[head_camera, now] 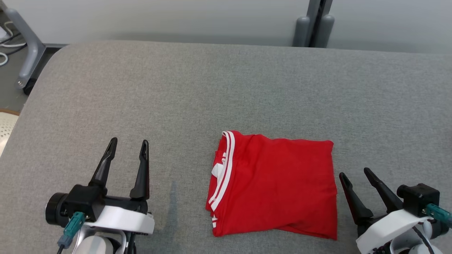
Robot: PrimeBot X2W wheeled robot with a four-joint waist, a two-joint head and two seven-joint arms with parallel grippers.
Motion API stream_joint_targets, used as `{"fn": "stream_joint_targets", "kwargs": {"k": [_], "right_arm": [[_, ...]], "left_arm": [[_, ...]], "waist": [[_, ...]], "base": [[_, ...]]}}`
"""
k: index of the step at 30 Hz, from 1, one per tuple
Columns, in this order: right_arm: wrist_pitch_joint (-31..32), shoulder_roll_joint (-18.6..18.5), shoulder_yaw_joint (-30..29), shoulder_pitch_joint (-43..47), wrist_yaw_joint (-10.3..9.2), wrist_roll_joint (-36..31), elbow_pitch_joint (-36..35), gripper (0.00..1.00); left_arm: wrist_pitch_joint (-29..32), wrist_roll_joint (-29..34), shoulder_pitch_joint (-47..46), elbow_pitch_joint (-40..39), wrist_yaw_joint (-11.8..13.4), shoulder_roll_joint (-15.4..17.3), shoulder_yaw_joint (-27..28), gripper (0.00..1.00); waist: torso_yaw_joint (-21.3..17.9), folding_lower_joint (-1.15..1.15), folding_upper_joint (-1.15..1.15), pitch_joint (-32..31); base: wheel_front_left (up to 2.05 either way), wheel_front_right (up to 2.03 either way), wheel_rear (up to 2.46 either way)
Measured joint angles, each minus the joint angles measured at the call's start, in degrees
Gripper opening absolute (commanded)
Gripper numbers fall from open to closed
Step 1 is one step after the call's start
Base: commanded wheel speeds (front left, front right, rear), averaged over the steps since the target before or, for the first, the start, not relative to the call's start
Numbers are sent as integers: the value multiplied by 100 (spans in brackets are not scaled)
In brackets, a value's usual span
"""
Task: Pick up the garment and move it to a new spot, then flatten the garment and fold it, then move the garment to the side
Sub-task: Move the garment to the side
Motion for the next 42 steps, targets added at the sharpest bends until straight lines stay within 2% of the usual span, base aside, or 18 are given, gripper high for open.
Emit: {"fn": "stream_joint_targets", "kwargs": {"k": [8,13,14,15,16,17,26,36,42], "right_arm": [[-16,-79,500,-364,0,221,916,100],[-22,-122,710,-544,0,372,1150,99],[-20,-129,744,-576,0,392,1187,62],[-19,-149,790,-611,0,454,1218,41],[-18,-169,839,-639,-1,475,1246,15],[-25,-190,861,-663,-1,465,1265,0],[-55,-328,1139,-770,15,471,1348,0],[-41,-1284,582,-608,15,180,1082,0],[80,-1479,309,-867,1,101,713,0]], "left_arm": [[-88,53,-447,170,-127,-110,-96,100],[-102,70,-555,266,-151,-160,-67,100],[-102,86,-556,267,-152,-168,-53,100],[-102,101,-555,267,-160,-176,-41,100],[-102,102,-555,264,-183,-183,-26,100],[-102,104,-555,260,-189,-191,-12,100],[-112,185,-501,247,-254,-197,131,100],[-113,249,-322,145,-354,-104,188,100],[-116,294,-360,-26,-398,14,236,100]], "waist": [[337,0,0,486],[396,0,0,637],[391,0,0,642],[386,0,0,643],[379,0,0,644],[370,0,0,642],[116,0,0,528],[-700,0,0,403],[-1153,0,0,529]], "base": [[0,0,0],[0,0,0],[0,0,0],[0,0,0],[0,0,0],[0,0,0],[0,0,0],[0,0,0],[0,0,0]]}}
